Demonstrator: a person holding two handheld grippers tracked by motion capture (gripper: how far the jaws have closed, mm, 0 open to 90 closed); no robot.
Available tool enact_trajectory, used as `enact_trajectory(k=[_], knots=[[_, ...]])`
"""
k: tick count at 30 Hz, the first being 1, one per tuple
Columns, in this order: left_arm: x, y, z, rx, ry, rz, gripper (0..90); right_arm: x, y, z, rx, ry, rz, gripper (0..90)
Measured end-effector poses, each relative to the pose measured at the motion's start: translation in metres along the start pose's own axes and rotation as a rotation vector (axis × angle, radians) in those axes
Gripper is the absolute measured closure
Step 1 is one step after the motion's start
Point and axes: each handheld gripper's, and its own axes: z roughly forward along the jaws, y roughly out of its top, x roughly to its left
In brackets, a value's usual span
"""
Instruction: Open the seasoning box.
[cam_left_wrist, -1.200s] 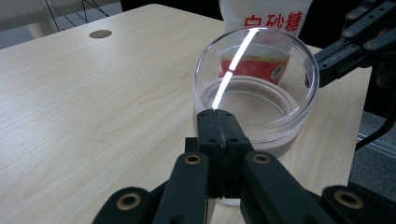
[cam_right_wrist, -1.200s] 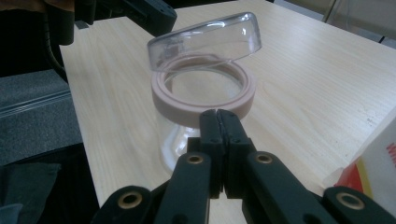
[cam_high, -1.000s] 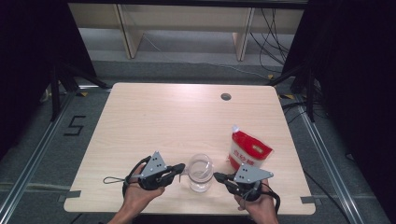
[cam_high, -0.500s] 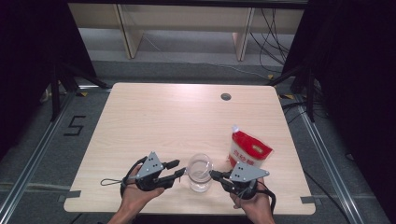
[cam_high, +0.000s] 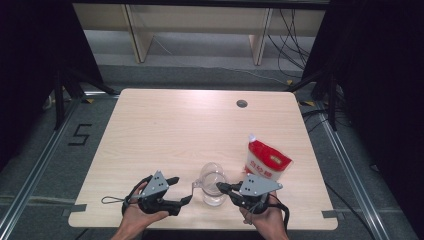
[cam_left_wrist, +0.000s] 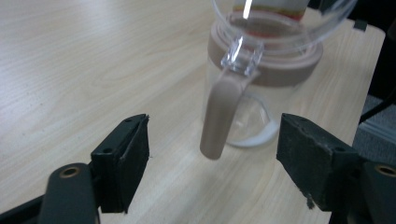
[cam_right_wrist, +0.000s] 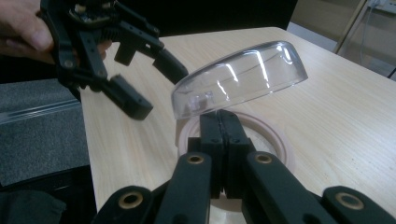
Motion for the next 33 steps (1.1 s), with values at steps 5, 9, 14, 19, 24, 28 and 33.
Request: enact_trajectory(k=[5,9,14,19,24,28,33], knots=[[0.002,-0.006,0.002,0.027,0.0,0.02,23.0,0.004,0.003,0.004,-0.005,0.012,0.002,90.0],[0.002,-0.008,0.003,0.042,-0.03,0.02,20.9,0.006,0.005,0.008,-0.01,0.015,-0.007,90.0],[0.002,-0.01,0.003,0.044,-0.025,0.023,16.0,0.009,0.01,0.011,-0.009,0.033,-0.018,90.0],[0.003,-0.01,0.0,0.05,-0.012,0.022,15.9,0.012,0.01,0.015,-0.009,0.047,-0.024,89.7],[0.003,-0.011,0.001,0.044,-0.014,0.008,15.9,0.014,0.011,0.021,-0.011,0.058,-0.041,89.2],[0.003,-0.011,0.001,0.041,-0.01,0.01,15.9,0.018,0.012,0.024,-0.007,0.08,-0.033,88.8],[0.003,-0.011,0.001,0.041,-0.014,0.008,15.9,0.017,0.011,0.021,-0.005,0.059,-0.026,86.9]])
